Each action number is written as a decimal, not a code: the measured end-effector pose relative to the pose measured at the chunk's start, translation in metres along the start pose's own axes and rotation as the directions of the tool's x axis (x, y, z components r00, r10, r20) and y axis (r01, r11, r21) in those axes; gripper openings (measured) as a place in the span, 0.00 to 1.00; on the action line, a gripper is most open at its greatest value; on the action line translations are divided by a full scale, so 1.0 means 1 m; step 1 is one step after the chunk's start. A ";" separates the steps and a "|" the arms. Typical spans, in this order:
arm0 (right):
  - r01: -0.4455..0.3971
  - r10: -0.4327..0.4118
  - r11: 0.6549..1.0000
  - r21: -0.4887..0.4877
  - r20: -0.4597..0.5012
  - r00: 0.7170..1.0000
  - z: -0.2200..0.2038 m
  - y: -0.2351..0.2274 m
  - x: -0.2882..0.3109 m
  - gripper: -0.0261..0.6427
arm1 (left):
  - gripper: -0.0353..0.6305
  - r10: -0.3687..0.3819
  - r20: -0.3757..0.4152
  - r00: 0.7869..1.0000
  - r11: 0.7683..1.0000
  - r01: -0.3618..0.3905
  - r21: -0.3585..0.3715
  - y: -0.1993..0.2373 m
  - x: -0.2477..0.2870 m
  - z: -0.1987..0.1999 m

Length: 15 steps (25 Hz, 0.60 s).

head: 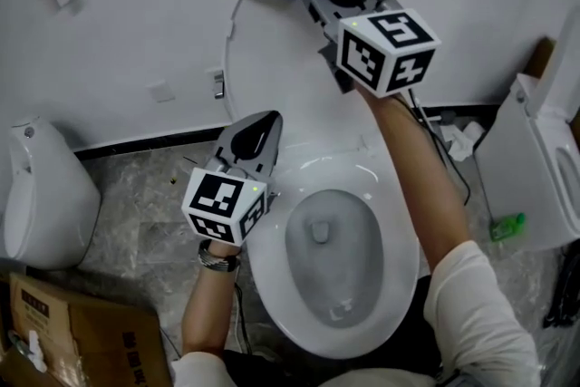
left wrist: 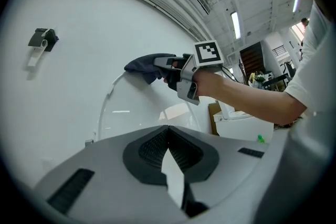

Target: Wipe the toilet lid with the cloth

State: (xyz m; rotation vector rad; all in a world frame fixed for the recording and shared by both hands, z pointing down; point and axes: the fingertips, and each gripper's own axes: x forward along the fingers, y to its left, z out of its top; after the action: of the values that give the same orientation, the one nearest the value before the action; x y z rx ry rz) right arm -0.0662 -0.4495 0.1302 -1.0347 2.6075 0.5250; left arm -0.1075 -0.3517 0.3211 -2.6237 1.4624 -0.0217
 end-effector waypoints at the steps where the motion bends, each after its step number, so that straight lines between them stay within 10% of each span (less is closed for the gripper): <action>1: 0.010 -0.010 1.000 0.004 -0.009 1.000 -0.004 -0.003 0.003 0.17 | 0.06 -0.006 0.002 1.000 1.000 0.006 -0.002 -0.001 0.001 0.000; 15: 0.271 -0.271 0.962 -0.010 -0.106 0.957 -0.032 -0.081 -0.015 0.17 | 0.06 -0.038 0.010 0.999 0.999 0.038 0.012 -0.007 0.000 0.005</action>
State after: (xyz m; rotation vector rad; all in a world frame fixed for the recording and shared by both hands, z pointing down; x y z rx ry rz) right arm -0.0030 -0.5096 0.1464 -1.4270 2.4941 0.4076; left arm -0.1010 -0.3476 0.3170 -2.6379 1.4048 -0.0209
